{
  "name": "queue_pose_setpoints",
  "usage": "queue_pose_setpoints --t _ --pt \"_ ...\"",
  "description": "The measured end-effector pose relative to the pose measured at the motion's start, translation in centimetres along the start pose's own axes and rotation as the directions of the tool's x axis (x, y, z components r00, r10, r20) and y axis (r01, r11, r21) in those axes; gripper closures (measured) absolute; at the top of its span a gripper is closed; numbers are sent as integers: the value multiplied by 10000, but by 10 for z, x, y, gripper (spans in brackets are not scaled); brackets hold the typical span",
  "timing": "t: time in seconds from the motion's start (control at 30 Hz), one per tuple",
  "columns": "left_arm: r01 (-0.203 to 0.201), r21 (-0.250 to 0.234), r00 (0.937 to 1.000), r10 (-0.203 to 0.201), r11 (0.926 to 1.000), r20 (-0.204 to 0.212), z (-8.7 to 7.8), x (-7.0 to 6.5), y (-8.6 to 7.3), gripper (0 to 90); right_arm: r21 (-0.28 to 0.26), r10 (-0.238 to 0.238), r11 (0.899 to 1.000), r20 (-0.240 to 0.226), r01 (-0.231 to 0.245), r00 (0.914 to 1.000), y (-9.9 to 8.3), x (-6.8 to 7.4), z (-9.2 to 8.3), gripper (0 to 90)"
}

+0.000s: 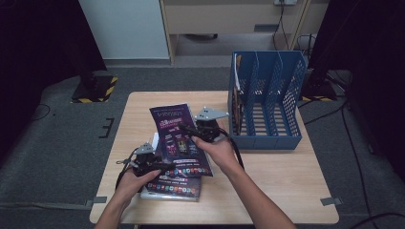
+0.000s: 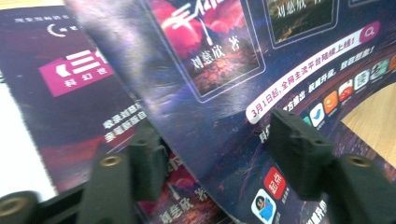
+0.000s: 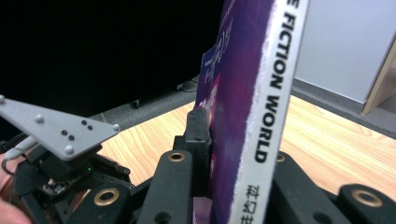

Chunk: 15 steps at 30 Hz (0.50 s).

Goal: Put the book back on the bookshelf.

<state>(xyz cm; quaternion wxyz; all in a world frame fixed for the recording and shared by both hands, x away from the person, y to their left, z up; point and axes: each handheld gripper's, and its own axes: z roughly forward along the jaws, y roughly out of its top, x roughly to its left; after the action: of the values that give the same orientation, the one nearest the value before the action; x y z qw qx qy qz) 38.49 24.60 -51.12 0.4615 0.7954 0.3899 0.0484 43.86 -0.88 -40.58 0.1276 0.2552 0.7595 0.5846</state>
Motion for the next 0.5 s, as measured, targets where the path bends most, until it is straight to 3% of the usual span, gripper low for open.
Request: queue_pose_setpoints --t 0.1,0.23,0.5 --pt "-51 -152 10000 51 9999 5 -5 2 1 527 -43 -25 10000 -93 25 10000 0 0 0 807" --pt "-3 -236 10000 3 9997 12 -7 2 2 604 -40 -86 10000 -16 86 10000 -1 -1 -1 807" --pt "-251 -397 9991 237 9989 -355 -11 1 7 662 -21 -23 10000 36 23 10000 0 -6 -6 813"
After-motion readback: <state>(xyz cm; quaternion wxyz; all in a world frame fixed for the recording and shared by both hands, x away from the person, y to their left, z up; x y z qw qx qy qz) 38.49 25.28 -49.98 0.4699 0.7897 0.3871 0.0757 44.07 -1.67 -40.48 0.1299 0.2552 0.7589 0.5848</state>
